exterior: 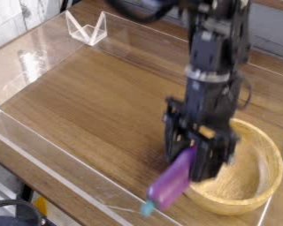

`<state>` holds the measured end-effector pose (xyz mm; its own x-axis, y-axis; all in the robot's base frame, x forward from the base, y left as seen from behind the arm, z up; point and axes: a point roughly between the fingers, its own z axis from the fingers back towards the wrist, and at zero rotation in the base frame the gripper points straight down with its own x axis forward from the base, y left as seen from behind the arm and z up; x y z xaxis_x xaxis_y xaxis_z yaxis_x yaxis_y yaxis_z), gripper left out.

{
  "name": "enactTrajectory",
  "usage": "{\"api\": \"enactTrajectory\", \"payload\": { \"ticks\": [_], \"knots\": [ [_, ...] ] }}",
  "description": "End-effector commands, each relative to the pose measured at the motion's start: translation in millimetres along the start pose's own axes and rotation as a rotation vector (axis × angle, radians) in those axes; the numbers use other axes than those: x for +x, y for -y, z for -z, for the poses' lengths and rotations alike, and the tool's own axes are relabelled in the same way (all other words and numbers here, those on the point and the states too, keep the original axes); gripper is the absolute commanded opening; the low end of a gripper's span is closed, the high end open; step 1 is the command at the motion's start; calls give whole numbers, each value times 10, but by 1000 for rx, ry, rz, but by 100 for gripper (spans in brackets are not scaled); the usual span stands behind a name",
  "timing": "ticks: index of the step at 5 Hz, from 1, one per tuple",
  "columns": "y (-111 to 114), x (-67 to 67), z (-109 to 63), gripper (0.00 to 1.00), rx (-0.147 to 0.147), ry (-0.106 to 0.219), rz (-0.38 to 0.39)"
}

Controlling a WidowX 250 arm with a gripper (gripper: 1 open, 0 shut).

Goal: Put the purple eggplant in the brown bowl

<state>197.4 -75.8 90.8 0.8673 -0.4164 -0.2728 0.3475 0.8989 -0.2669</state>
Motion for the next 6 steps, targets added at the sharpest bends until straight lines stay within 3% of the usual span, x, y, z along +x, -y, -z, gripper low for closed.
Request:
{"api": "enactTrajectory", "payload": {
  "ticks": [1,2,3,5,6],
  "knots": [
    [-118,26,-349,0,24,74,13],
    [-121,100,-406,0,23,90,-27],
    [6,206,-327,0,17,92,-45],
    [20,326,-156,0,18,95,-62],
    [11,439,-279,0,33,83,-5]
  ]
}}
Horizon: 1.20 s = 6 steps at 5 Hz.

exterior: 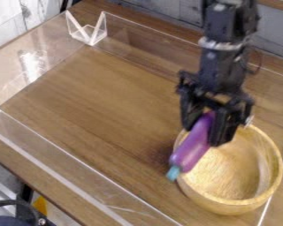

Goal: Put the purple eggplant in the brown bowl

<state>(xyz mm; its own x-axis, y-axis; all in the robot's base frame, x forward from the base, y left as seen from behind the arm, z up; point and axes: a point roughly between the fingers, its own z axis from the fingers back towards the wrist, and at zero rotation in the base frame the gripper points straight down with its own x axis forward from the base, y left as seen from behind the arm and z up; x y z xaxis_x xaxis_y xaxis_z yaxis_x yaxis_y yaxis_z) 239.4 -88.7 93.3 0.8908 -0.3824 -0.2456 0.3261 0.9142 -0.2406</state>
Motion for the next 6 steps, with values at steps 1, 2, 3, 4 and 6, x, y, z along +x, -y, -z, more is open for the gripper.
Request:
{"api": "enactTrajectory", "payload": {
  "ticks": [1,2,3,4,6],
  "knots": [
    [-2,188,-183,0,31,38,80],
    [-50,312,-62,0,47,45,113],
    [24,281,-17,0,39,63,55],
    [131,257,74,0,30,77,1],
    [261,261,194,0,22,81,-59]
  ]
}}
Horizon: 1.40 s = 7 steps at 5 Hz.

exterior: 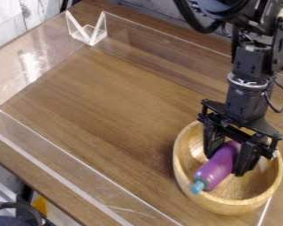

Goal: Put the purple eggplant in the brown bowl

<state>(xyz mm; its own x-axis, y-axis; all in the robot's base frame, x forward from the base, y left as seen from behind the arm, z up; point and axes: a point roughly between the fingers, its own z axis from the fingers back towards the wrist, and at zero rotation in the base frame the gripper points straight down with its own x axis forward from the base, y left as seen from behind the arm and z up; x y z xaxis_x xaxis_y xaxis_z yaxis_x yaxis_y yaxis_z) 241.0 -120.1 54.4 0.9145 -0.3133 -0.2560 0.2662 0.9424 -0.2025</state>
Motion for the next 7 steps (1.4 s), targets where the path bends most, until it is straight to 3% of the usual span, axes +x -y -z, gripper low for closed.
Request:
{"api": "enactTrajectory", "payload": {
  "ticks": [1,3,5,6,7],
  "knots": [
    [82,21,-335,0,-9,80,-10],
    [-121,138,54,0,-2,71,30],
    [23,114,-4,0,-11,67,20],
    [-4,77,33,100,-10,65,45],
    [-36,40,64,0,-4,64,70]
  ]
}}
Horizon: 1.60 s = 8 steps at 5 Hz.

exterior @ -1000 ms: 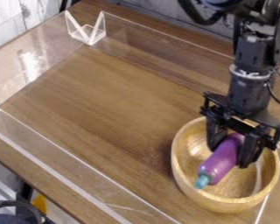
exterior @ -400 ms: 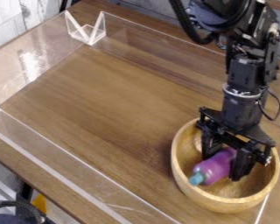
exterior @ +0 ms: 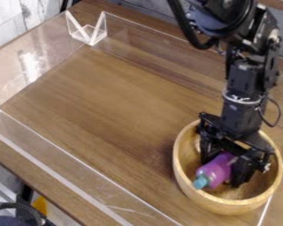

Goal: Put the purple eggplant in the brown bowl

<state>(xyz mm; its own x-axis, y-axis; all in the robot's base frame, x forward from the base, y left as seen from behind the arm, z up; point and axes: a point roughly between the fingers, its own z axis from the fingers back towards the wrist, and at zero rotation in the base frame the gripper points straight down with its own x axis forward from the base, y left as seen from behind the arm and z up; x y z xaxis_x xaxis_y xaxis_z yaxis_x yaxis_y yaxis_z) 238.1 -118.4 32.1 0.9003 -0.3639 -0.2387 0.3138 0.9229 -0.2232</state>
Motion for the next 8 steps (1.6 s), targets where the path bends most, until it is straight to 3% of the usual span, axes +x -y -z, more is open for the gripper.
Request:
{"api": "enactTrajectory", "payload": {
  "ticks": [1,2,3,4,5,6,7,8],
  "knots": [
    [80,45,-175,0,-2,68,-12],
    [144,73,-197,100,-11,77,-40],
    [67,-27,-93,0,-1,69,8],
    [-8,-118,12,100,8,59,52],
    [-59,-119,-23,0,11,59,53],
    [-109,-130,-66,100,7,57,52],
    [-76,-143,-133,0,-3,66,10],
    [-40,-151,-202,100,-15,75,-32]
  ]
}}
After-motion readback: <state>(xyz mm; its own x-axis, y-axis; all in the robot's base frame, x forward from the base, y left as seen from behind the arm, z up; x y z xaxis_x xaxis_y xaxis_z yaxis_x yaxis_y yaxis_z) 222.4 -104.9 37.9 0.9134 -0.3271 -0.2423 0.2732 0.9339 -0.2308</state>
